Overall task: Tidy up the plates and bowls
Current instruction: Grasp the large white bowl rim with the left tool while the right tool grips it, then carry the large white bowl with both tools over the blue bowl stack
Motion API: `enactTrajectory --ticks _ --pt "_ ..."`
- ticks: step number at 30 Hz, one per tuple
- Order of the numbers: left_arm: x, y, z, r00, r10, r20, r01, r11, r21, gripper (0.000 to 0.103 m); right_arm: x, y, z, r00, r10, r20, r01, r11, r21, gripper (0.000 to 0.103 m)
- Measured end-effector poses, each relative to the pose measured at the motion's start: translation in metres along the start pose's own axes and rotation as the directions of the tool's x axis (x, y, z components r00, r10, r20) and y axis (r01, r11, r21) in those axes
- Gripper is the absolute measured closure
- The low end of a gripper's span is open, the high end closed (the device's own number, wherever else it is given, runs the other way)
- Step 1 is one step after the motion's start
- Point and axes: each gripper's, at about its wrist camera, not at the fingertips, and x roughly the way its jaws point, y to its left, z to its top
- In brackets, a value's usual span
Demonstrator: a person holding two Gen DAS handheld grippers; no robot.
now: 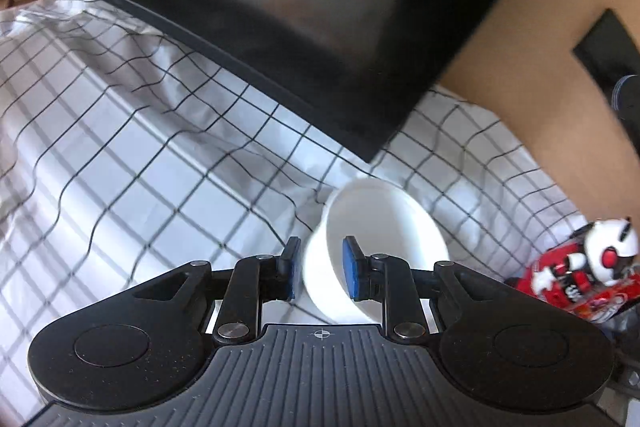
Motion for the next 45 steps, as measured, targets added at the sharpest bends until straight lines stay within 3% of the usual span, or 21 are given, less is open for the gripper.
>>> enactTrajectory --ticks 3,9,12,13,16,20,22,23,29,36,40,45 --pt "0.025 0.004 0.01 0.999 -0.023 -0.05 0.025 0.999 0.036 0.079 0.029 0.011 0.013 0.997 -0.037 -0.069 0.036 0.999 -0.006 0.036" --pt "0.074 -0.003 0.011 0.989 -0.044 -0.143 0.06 0.993 0.106 0.079 0.085 0.001 0.028 0.978 0.014 -0.21 0.001 0.997 0.071 0.036" --pt "0.09 -0.007 0.007 0.983 -0.038 -0.177 0.063 0.988 0.138 0.078 0.121 -0.007 0.027 0.957 0.053 -0.286 -0.01 0.989 0.149 0.038" --pt "0.095 -0.008 0.005 0.982 -0.034 -0.188 0.063 0.987 0.146 0.078 0.131 -0.009 0.024 0.949 0.062 -0.31 -0.008 0.985 0.17 0.044" --pt "0.109 -0.007 0.001 0.976 -0.025 -0.216 0.06 0.986 0.153 0.078 0.159 -0.012 0.013 0.925 0.059 -0.375 0.028 0.975 0.222 0.053" --pt "0.124 -0.003 -0.005 0.968 -0.024 -0.25 0.064 0.986 0.154 0.078 0.181 -0.017 0.0 0.898 0.121 -0.424 0.015 0.953 0.304 0.063" --pt "0.128 -0.004 -0.007 0.964 -0.035 -0.264 0.078 0.985 0.157 0.079 0.184 -0.015 -0.004 0.893 0.13 -0.431 0.011 0.951 0.31 0.077" --pt "0.128 -0.005 -0.008 0.963 -0.036 -0.268 0.082 0.983 0.162 0.079 0.182 -0.012 -0.005 0.897 0.121 -0.425 0.01 0.955 0.295 0.077" --pt "0.098 -0.017 -0.002 0.974 -0.015 -0.227 0.061 0.978 0.198 0.081 0.144 0.002 0.006 0.924 0.11 -0.366 -0.023 0.972 0.234 0.082" --pt "0.001 -0.063 0.004 0.993 -0.025 -0.115 0.051 0.971 0.232 0.081 0.031 0.01 0.021 0.97 0.108 -0.218 -0.079 0.987 0.14 0.082" --pt "-0.05 -0.1 -0.012 0.997 -0.04 -0.065 0.057 0.96 0.273 0.081 -0.033 -0.005 0.013 0.983 0.12 -0.138 -0.104 0.988 0.116 0.081" --pt "-0.086 -0.143 -0.049 0.996 -0.062 -0.071 0.081 0.947 0.31 0.081 -0.089 -0.045 -0.013 0.986 0.134 -0.1 -0.12 0.983 0.136 0.081"
